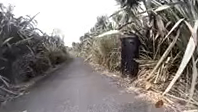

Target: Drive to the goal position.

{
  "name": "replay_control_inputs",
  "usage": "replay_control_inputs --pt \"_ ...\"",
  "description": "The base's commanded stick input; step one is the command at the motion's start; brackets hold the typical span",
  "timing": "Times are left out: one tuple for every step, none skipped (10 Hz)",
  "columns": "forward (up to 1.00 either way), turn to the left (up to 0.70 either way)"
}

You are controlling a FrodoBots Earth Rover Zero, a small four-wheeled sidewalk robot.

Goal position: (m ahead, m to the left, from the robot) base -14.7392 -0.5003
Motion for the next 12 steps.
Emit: replay_control_inputs --pt "0.7 0.34" --pt "0.7 0.0" --pt "0.7 0.0" --pt "0.7 0.0" --pt "0.7 0.0" --pt "0.7 0.0" --pt "0.7 0.0" --pt "0.7 0.1" --pt "0.7 0.2" --pt "0.7 0.3" --pt "0.7 0.35" --pt "0.7 0.35"
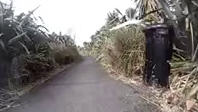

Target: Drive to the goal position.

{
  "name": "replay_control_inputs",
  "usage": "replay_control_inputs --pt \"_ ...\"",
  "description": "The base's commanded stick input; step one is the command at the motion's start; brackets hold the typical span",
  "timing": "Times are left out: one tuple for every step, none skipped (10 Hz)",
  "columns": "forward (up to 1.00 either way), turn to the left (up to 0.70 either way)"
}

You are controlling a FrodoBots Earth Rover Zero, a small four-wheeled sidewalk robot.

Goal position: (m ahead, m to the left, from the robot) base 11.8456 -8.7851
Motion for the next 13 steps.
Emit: replay_control_inputs --pt "0.7 0.35" --pt "0.7 0.02" --pt "0.7 0.01" --pt "0.7 0.0" --pt "0.7 0.0" --pt "0.7 0.0" --pt "0.7 0.0" --pt "0.7 0.0" --pt "0.7 0.0" --pt "0.7 0.0" --pt "0.7 0.35" --pt "0.7 0.35" --pt "0.7 0.35"
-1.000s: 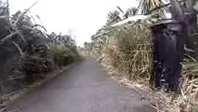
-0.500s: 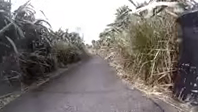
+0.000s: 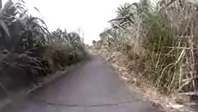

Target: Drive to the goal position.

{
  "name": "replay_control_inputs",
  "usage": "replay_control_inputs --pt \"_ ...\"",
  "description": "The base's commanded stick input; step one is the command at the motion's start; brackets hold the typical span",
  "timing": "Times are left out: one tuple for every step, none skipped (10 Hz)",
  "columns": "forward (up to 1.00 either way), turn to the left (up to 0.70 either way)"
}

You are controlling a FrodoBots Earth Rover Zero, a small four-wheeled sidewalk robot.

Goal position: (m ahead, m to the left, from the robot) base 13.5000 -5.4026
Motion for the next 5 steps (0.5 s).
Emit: replay_control_inputs --pt "0.7 0.17" --pt "0.7 0.08" --pt "0.7 0.0" --pt "0.7 0.0" --pt "0.7 0.0"
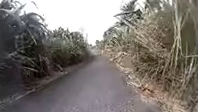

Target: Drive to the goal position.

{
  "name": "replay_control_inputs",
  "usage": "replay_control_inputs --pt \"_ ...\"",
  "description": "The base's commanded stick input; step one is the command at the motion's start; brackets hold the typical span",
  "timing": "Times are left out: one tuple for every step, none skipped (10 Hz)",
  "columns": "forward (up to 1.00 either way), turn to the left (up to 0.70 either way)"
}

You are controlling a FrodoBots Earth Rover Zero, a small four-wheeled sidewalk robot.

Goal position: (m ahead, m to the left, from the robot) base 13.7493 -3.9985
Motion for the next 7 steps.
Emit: replay_control_inputs --pt "0.7 0.0" --pt "0.7 0.0" --pt "0.7 0.0" --pt "0.7 0.0" --pt "0.7 0.0" --pt "0.7 0.0" --pt "0.7 0.0"
